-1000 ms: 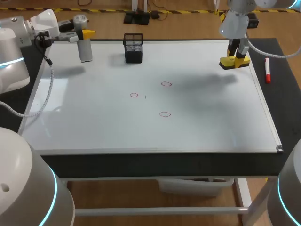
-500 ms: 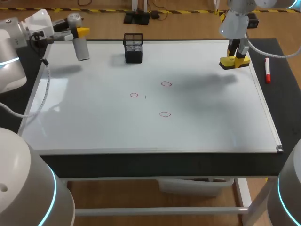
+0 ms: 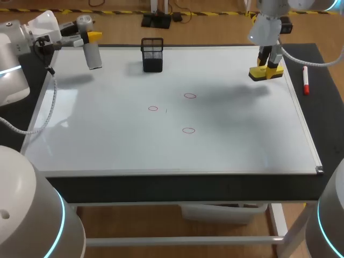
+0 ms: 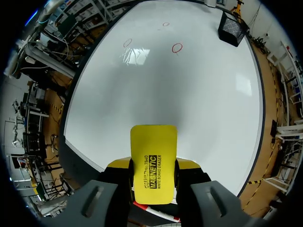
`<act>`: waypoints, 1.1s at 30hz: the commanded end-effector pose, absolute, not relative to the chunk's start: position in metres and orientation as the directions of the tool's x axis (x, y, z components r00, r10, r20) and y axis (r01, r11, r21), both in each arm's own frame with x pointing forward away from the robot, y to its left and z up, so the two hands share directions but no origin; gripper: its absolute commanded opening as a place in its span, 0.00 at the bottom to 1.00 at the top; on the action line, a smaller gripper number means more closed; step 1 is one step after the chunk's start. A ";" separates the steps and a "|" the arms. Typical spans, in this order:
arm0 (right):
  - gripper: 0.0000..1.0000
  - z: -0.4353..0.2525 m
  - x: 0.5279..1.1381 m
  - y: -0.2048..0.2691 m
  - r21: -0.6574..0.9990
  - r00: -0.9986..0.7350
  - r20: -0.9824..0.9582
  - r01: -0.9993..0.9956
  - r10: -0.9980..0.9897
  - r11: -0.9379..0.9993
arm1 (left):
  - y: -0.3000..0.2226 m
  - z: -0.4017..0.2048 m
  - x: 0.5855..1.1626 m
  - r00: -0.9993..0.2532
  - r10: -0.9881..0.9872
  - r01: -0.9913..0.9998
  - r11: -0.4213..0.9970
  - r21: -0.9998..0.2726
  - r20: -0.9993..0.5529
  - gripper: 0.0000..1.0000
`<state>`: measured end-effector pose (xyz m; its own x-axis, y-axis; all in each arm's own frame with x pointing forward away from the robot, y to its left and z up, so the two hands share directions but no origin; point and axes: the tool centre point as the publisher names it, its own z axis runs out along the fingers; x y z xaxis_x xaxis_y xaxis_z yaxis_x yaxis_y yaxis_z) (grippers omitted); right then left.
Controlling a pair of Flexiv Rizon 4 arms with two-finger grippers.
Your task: Pick up the inspection probe, press it on each red-marked spot on the whiteboard one by one, put down the probe, pick up the eraser, and wipe off all the red marks.
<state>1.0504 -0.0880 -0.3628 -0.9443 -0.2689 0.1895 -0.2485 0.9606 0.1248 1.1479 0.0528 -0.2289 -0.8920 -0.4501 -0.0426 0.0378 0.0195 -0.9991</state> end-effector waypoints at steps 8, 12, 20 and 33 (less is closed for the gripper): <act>0.00 -0.361 1.030 -0.030 0.040 -0.924 0.161 -0.346 -0.348 0.937 | 0.053 -0.228 1.148 -0.893 -0.448 0.040 0.019 -0.999 -0.044 0.00; 0.00 -0.355 1.021 -0.008 0.033 -0.911 0.138 -0.387 -0.388 0.921 | 0.053 -0.228 1.148 -0.893 -0.448 0.040 0.019 -0.999 -0.044 0.00; 0.00 -0.352 1.006 0.038 0.026 -0.869 0.120 -0.481 -0.481 0.876 | 0.053 -0.228 1.148 -0.893 -0.448 0.040 0.019 -0.999 -0.044 0.00; 0.00 -0.355 0.985 0.118 0.014 -0.749 0.126 -0.655 -0.651 0.756 | 0.053 -0.228 1.148 -0.893 -0.448 0.040 0.019 -0.999 -0.044 0.00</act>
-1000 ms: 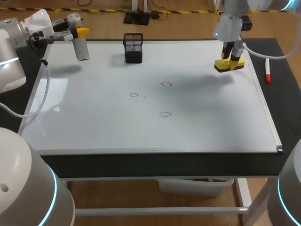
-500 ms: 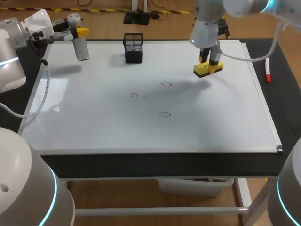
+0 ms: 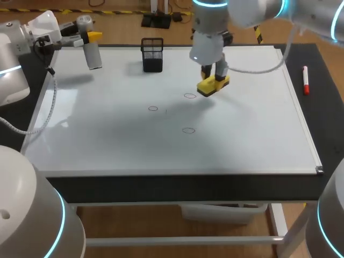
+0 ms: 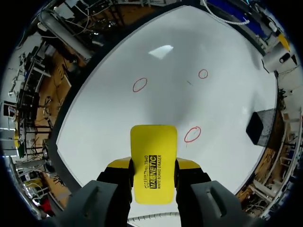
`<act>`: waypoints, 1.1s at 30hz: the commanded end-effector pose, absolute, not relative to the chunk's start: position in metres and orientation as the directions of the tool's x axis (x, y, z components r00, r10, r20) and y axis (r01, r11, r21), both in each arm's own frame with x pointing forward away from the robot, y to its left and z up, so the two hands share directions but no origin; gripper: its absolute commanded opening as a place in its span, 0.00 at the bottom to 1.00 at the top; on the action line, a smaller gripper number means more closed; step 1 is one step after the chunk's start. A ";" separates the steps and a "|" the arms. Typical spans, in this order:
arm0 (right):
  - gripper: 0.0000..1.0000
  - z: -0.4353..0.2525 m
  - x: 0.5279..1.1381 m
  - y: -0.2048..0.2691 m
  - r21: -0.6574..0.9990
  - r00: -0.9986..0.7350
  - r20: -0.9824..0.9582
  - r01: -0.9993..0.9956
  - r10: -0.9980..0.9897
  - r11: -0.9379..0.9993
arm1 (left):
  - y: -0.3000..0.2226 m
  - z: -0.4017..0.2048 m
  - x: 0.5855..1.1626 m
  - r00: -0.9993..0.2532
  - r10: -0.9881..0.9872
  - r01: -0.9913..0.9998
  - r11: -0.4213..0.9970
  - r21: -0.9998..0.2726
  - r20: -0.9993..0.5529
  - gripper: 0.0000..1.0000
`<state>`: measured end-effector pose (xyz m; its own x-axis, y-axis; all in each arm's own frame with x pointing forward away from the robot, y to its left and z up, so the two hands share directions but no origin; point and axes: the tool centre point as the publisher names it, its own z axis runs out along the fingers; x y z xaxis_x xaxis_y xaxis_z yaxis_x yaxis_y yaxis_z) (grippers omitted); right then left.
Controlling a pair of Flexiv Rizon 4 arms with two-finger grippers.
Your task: Pick up the inspection probe, press it on each red-marked spot on the whiteboard one by one, put down the probe, pick up the eraser, and wipe off all the red marks.
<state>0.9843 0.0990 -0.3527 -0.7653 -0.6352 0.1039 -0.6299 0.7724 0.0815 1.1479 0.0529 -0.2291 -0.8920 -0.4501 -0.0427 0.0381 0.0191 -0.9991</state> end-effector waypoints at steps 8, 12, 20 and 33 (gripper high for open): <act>0.00 -0.367 0.977 0.167 -0.002 -0.644 0.135 -0.760 -0.753 0.650 | 0.053 -0.228 1.148 -0.893 -0.448 0.040 0.019 -0.999 -0.044 0.00; 0.00 -0.372 0.976 0.190 -0.007 -0.598 0.124 -0.799 -0.792 0.602 | 0.053 -0.228 1.148 -0.893 -0.448 0.040 0.019 -0.999 -0.044 0.00; 0.00 -0.379 0.975 0.233 -0.015 -0.504 0.080 -0.864 -0.860 0.504 | 0.053 -0.228 1.148 -0.893 -0.448 0.040 0.019 -0.999 -0.044 0.00; 0.00 -0.385 0.965 0.274 0.020 -0.364 0.050 -0.931 -0.930 0.365 | 0.053 -0.228 1.148 -0.893 -0.448 0.040 0.019 -0.999 -0.044 0.00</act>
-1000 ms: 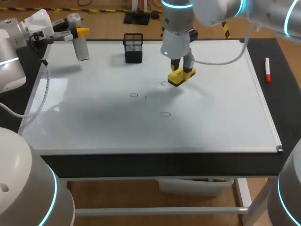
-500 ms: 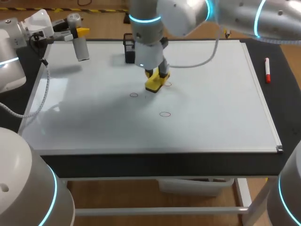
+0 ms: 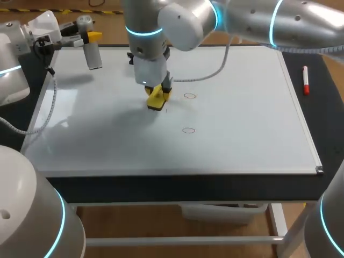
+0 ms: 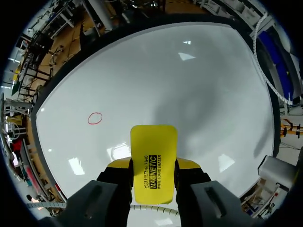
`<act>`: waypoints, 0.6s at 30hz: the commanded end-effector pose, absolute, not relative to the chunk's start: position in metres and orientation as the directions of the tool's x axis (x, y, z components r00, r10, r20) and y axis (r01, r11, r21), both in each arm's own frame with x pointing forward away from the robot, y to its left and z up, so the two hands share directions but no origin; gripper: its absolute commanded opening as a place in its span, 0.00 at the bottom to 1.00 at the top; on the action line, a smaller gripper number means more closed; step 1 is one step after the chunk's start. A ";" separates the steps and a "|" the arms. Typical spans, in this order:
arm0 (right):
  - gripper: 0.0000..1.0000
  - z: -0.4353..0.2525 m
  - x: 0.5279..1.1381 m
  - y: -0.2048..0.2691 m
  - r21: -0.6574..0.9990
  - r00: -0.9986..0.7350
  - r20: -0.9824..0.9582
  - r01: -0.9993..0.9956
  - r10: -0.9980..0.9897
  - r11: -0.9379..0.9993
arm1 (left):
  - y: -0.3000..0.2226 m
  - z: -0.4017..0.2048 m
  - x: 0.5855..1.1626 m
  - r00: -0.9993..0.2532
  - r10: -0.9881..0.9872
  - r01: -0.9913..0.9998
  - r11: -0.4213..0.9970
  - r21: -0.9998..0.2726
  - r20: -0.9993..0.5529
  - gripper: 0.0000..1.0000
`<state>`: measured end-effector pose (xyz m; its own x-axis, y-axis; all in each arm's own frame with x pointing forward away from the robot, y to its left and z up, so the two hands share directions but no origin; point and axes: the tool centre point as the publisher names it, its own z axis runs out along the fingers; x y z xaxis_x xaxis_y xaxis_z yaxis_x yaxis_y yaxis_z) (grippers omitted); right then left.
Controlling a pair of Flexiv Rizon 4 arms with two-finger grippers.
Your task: Pick up the inspection probe, press it on each red-marked spot on the whiteboard one by one, put down the probe, pick up the eraser, and wipe off all the red marks.
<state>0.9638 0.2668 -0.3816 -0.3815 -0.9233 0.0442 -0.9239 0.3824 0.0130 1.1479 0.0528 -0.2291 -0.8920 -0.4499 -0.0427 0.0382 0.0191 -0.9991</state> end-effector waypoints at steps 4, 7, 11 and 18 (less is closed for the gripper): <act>0.00 -0.390 0.961 0.282 0.038 -0.319 0.054 -0.946 -0.946 0.321 | 0.053 -0.228 1.148 -0.893 -0.448 0.040 0.019 -0.999 -0.044 0.00; 0.00 -0.393 0.959 0.288 0.051 -0.296 0.056 -0.953 -0.953 0.299 | 0.053 -0.228 1.148 -0.893 -0.448 0.040 0.019 -0.999 -0.044 0.00; 0.00 -0.398 0.955 0.296 0.054 -0.267 0.063 -0.961 -0.962 0.270 | 0.053 -0.228 1.148 -0.893 -0.448 0.040 0.019 -0.999 -0.044 0.00; 0.00 -0.408 0.950 0.311 0.057 -0.211 0.092 -0.975 -0.973 0.217 | 0.053 -0.228 1.148 -0.893 -0.448 0.040 0.019 -0.999 -0.044 0.00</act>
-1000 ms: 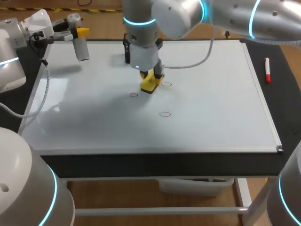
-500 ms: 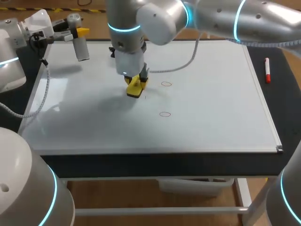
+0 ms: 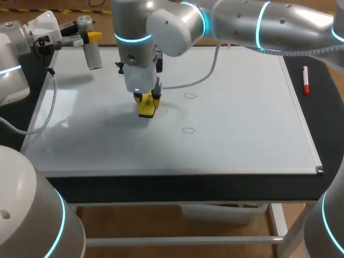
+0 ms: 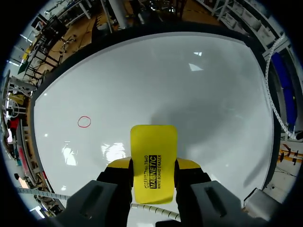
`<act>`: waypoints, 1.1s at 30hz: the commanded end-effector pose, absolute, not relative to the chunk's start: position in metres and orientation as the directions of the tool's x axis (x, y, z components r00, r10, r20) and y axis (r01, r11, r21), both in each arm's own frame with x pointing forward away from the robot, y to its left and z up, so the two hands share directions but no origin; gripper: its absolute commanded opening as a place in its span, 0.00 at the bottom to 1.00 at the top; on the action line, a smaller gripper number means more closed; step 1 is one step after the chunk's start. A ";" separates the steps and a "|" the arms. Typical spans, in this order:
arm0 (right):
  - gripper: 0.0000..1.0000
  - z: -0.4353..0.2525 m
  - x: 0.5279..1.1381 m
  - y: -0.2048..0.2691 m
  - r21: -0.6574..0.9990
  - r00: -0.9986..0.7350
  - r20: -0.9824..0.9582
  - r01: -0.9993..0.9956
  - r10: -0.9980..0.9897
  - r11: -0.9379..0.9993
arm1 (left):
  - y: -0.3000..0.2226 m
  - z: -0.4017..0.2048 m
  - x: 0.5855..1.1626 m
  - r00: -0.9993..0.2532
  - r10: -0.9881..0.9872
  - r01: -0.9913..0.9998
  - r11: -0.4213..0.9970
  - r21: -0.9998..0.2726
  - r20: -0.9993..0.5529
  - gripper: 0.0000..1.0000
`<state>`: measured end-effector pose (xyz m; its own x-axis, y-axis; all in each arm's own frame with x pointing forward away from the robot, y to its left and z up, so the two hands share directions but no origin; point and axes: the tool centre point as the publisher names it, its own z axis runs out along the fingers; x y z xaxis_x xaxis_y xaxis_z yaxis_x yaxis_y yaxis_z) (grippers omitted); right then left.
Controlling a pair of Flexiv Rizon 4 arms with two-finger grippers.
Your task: Pick up the inspection probe, press it on each red-marked spot on the whiteboard one by one, put down the probe, pick up the eraser, and wipe off all the red marks.
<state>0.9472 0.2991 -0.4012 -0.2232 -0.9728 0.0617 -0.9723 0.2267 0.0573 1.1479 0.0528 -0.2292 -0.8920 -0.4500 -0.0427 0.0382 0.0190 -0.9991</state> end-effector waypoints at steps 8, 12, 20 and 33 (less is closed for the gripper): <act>0.00 -0.413 0.948 0.320 0.050 -0.184 0.086 -0.981 -0.979 0.189 | 0.053 -0.228 1.148 -0.893 -0.448 0.040 0.019 -0.999 -0.044 0.00; 0.00 -0.419 0.950 0.321 0.050 -0.184 0.079 -0.981 -0.980 0.188 | 0.053 -0.228 1.148 -0.893 -0.448 0.040 0.019 -0.999 -0.044 0.00; 0.00 -0.425 0.950 0.322 0.050 -0.178 0.075 -0.982 -0.981 0.182 | 0.053 -0.228 1.148 -0.893 -0.448 0.040 0.019 -0.999 -0.044 0.00; 0.00 -0.432 0.951 0.311 0.075 -0.196 0.067 -0.977 -0.978 0.201 | 0.053 -0.228 1.148 -0.893 -0.448 0.040 0.019 -0.999 -0.044 0.00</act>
